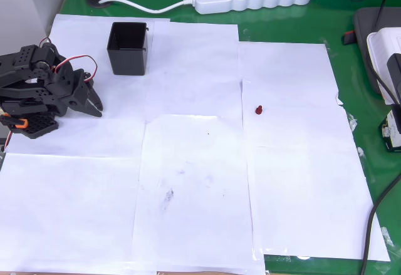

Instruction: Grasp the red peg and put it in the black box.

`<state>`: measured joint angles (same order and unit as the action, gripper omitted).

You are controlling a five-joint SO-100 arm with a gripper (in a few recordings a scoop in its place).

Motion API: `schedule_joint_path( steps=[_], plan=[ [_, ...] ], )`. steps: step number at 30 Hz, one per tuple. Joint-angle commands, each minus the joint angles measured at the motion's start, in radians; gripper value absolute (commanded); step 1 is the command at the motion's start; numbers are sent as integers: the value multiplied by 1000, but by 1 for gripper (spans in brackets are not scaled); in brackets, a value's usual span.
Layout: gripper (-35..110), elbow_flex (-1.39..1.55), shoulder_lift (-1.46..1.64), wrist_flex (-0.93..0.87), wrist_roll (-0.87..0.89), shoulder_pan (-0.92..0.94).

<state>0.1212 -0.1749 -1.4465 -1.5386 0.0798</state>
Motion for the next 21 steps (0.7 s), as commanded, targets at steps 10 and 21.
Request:
schedule_joint_path(
  steps=[10,21],
  plan=[
    [0,-17,-11,-44,57,57],
    [0,57,-9,333,-103,71]
  ],
)
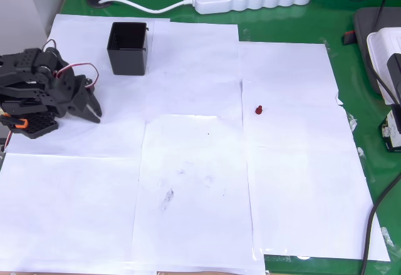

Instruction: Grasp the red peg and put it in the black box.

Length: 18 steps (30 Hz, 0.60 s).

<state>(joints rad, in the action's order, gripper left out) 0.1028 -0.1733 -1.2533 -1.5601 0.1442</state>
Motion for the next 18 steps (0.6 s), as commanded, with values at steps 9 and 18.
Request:
schedule_joint_path(
  steps=[9,18],
  plan=[
    [0,94,222,1006,-78,-43],
    [0,581,726,1085,5,-150]
  ],
)
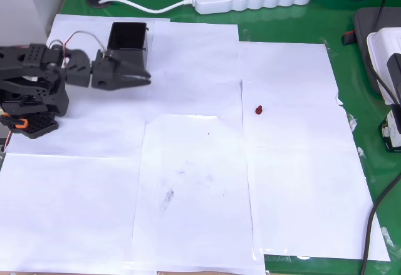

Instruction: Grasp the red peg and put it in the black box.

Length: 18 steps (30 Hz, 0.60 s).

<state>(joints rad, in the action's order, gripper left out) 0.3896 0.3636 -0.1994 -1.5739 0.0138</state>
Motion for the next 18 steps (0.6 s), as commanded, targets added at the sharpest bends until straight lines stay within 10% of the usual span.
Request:
schedule_joint_path(
  steps=[1,18],
  plan=[
    [0,367,259,31,28,-21],
    [0,1149,966,26,117,37]
  ],
)
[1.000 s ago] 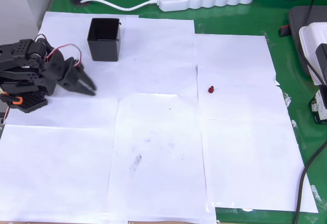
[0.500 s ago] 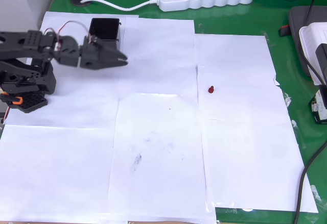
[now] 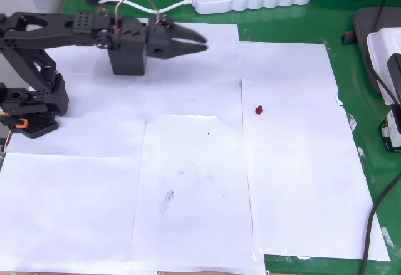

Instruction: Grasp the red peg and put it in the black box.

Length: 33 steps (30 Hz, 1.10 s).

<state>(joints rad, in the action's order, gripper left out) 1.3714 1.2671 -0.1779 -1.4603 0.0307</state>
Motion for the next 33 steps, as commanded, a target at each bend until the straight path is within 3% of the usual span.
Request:
schedule_joint_path(
  steps=[1,11,18,22,26,33],
  plan=[
    [0,193,101,6,11,25],
    [0,601,580,43,38,75],
    [0,696,756,109,-9,72],
    [0,531,741,149,-57,92],
    [0,219,693,411,-78,97],
    [0,-126,693,701,-100,66]
  ],
)
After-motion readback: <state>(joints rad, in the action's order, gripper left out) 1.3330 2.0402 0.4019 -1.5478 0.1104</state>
